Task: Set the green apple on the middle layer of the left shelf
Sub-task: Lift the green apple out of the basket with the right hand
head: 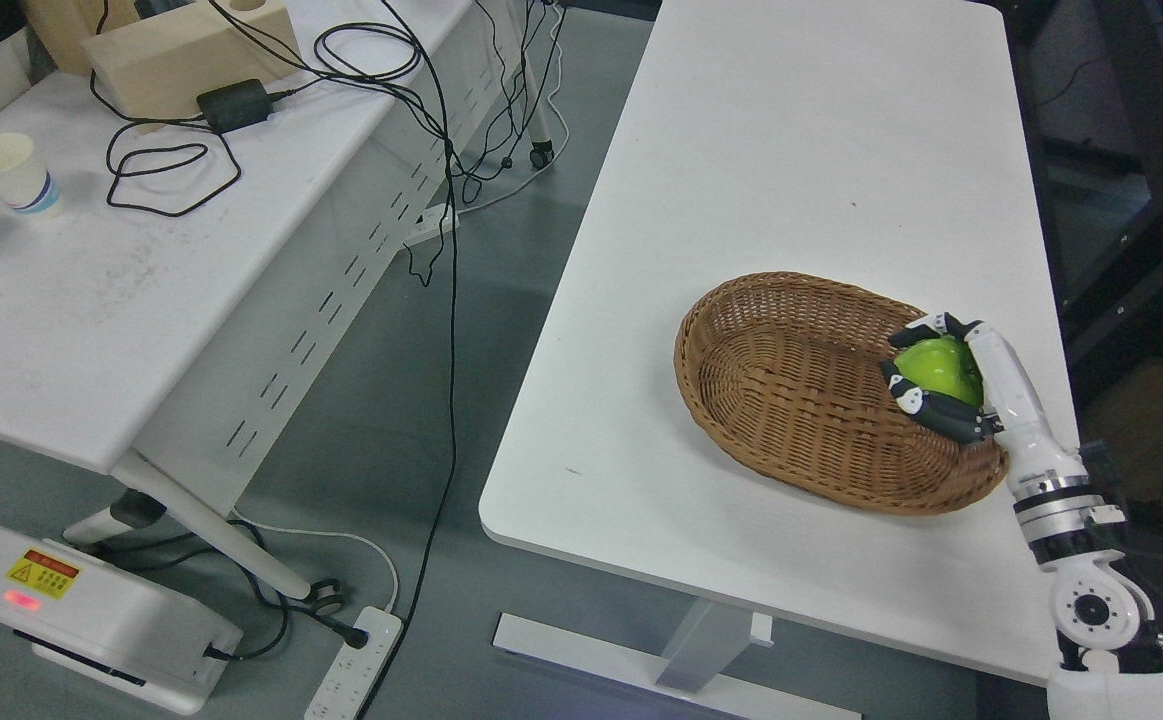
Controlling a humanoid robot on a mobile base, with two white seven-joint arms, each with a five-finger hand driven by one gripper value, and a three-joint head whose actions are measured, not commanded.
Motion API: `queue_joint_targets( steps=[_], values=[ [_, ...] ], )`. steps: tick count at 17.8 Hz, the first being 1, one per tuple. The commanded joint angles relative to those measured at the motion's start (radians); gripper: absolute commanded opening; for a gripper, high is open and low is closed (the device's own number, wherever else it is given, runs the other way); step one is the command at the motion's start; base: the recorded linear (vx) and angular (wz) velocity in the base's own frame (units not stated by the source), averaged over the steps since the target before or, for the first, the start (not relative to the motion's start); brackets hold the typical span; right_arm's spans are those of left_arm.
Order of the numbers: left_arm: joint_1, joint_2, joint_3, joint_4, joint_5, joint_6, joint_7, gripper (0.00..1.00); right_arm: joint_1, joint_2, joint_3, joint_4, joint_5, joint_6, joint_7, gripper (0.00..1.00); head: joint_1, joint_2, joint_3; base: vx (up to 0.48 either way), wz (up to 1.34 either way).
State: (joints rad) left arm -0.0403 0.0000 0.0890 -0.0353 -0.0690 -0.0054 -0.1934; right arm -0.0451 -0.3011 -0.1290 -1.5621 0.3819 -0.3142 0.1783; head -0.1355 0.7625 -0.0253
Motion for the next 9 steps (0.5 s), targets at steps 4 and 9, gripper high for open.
queue_joint_targets(
  steps=[4,9],
  values=[
    [-0.001,0.017,0.000,0.000,0.000,0.004,0.000,1.00,0.065,0.239,-0.190,-0.118,-0.120,-0.005,-0.023,0.00,0.0000,0.000,0.000,0.000,0.00],
    [0.000,0.017,0.000,0.000,0.000,0.004,0.000,1.00,0.093,0.269,-0.192,-0.136,-0.120,-0.003,-0.023,0.00,0.0000,0.000,0.000,0.000,0.00]
  ],
)
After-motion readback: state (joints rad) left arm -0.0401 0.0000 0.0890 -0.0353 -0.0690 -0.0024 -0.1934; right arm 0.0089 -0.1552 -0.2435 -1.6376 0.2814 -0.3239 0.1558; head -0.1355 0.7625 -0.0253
